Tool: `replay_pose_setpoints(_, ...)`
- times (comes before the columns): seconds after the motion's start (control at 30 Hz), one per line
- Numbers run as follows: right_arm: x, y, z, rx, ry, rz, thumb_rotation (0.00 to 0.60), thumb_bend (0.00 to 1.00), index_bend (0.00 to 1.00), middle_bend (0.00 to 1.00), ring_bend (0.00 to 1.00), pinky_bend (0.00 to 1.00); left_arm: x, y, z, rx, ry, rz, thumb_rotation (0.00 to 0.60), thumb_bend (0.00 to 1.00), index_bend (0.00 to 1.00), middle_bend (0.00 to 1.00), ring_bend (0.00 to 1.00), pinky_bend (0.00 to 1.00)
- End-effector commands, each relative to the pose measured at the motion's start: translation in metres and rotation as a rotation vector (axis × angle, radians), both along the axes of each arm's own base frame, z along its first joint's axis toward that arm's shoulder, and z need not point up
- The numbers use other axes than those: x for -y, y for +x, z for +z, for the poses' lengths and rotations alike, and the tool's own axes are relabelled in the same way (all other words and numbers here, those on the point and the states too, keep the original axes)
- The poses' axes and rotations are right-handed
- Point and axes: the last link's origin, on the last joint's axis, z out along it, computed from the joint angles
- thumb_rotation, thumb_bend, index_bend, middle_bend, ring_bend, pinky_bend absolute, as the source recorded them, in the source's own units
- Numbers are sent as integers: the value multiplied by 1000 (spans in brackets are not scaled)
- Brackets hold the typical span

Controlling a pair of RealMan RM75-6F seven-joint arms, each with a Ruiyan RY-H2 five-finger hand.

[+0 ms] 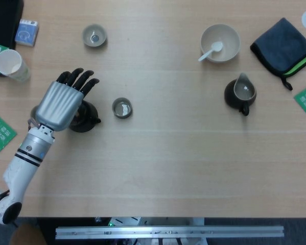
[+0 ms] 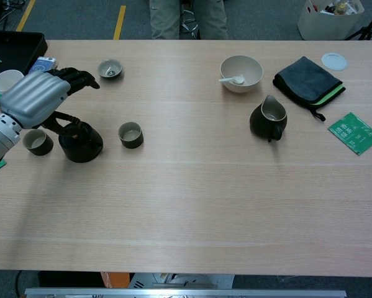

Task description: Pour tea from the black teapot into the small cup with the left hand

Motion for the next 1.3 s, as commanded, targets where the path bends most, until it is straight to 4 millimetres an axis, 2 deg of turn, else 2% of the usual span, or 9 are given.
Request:
replay_pose_setpoints(0.03,0,0,0,1,0,0,600,7,177,198,127,142,-1,0,0,0,-6,10,600,114,209,191,149,261)
replay_pose_setpoints(0.4,1,-1,-1,1,1,1,600,7,177,198,127,142,0,-1,3,-51,-39,35,600,114,316,302,172,262)
replay_pose_setpoints(0.6,-1,-2,0,1,1,-3,600,7,177,199,127,143,-3,2,5,-65,-66,51,600,114,309,296,176,262)
replay_pose_setpoints(0.7,-1,-2,0,0,-1,-4,600,7,176,198,127,143,-6,4,5,-73,-92,70,591,114,275,274,177,262)
replay_pose_setpoints(0.77,-1,-2,0,1,0,-4,600,7,177,199,127,142,-9,7,5,-65,-103,83,543,114,241,261,176,262)
replay_pose_setpoints(0.83,-1,-2,0,1,0,-5,600,7,177,198,127,143,-12,11,5,-60,-116,95,411,114,225,254,176,260)
replay_pose_setpoints(0.93,-2,-2,0,1,0,-4,600,7,177,198,127,142,-17,15,3,-68,-134,112,268,113,220,249,176,251)
replay_pose_setpoints(1.2,-3,-3,1,2,-1,-11,600,7,177,198,127,143,-31,23,-4,-122,-178,159,111,114,219,261,177,205)
replay_pose_setpoints(1.3,-4,-4,1,2,0,-14,600,7,176,198,127,143,-36,23,-7,-150,-184,176,70,114,219,263,178,194)
